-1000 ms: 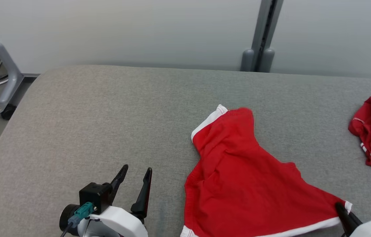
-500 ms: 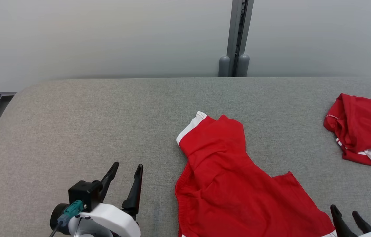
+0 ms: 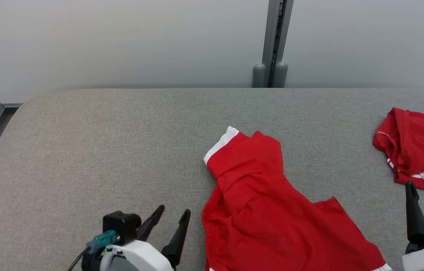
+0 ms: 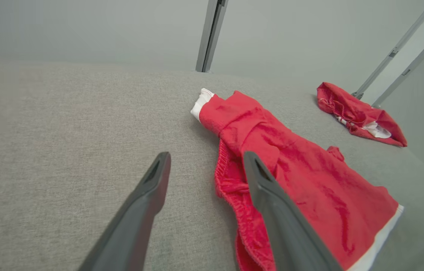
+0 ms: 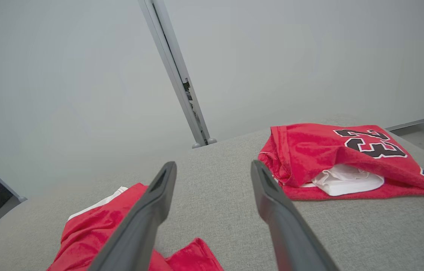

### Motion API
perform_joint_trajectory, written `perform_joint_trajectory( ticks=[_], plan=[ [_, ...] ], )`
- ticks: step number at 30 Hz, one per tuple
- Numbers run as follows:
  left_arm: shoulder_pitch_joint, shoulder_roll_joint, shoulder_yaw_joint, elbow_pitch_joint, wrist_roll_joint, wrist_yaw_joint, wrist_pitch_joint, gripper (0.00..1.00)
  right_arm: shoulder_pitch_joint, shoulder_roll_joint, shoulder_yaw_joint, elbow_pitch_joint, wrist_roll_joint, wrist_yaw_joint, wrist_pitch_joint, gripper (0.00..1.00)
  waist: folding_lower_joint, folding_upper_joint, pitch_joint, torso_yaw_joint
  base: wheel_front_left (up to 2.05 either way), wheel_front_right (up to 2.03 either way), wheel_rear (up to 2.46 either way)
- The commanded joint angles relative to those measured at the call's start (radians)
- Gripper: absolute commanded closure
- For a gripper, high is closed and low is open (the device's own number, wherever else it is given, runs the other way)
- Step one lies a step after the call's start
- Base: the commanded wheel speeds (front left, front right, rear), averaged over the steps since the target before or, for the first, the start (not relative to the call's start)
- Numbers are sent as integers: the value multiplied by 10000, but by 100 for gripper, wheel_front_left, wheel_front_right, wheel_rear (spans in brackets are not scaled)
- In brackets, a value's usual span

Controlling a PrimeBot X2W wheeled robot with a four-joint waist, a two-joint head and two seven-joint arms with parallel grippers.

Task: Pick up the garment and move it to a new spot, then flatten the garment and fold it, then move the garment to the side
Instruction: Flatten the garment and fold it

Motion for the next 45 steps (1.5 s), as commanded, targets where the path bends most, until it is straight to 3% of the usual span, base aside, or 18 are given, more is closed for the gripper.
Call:
perform_joint_trajectory(
  ticks=[1, 9, 16, 21, 22, 23, 24, 35, 45],
  plan=[
    [-121, -95, 40, -97, -289, -120, 166, 0, -102, -23, -39, -34, -77, 8, -175, 0, 0, 0, 20, 10, 0, 0, 0],
    [-387, -468, -475, 413, -1536, -718, 2230, 0, -419, -18, 130, 165, -170, 8, -451, 0, 0, 0, 266, -240, 0, 0, 0],
    [-637, -848, -272, 1472, -2931, -535, 3881, 0, -832, -22, 306, 292, -164, 8, -633, 0, 0, 0, 850, -803, 0, 0, 0],
    [-757, -1022, -320, 1869, -3450, -862, 4543, 0, -1020, -21, 315, 414, -121, 8, -709, 0, 0, 0, 1045, -1069, 0, 0, 0],
    [-805, -1024, -330, 1942, -3449, -900, 4539, 12, -1039, -20, 333, 449, -109, 8, -749, 0, 0, 0, 1069, -1111, 0, 0, 0],
    [-861, -1044, -292, 2003, -3396, -941, 4438, 62, -1044, -20, 353, 485, -86, 8, -788, 0, 0, 0, 1087, -1148, 0, 0, 0],
    [-901, -1068, -243, 2046, -3354, -969, 4342, 100, -1039, -20, 365, 516, -59, 8, -802, 0, 0, 0, 1097, -1173, 0, 0, 0],
    [-1799, -439, 304, 1894, -2981, -1179, 4014, 100, -1116, -21, 369, 581, -97, 8, -937, 0, 0, 0, 1382, -1228, 0, 0, 0],
    [-2416, 292, 1165, 2954, -3483, -1462, 4103, 100, -1405, -22, 375, 672, -253, 8, -903, 0, 0, 0, 1726, -1232, 0, 0, 0]
  ],
)
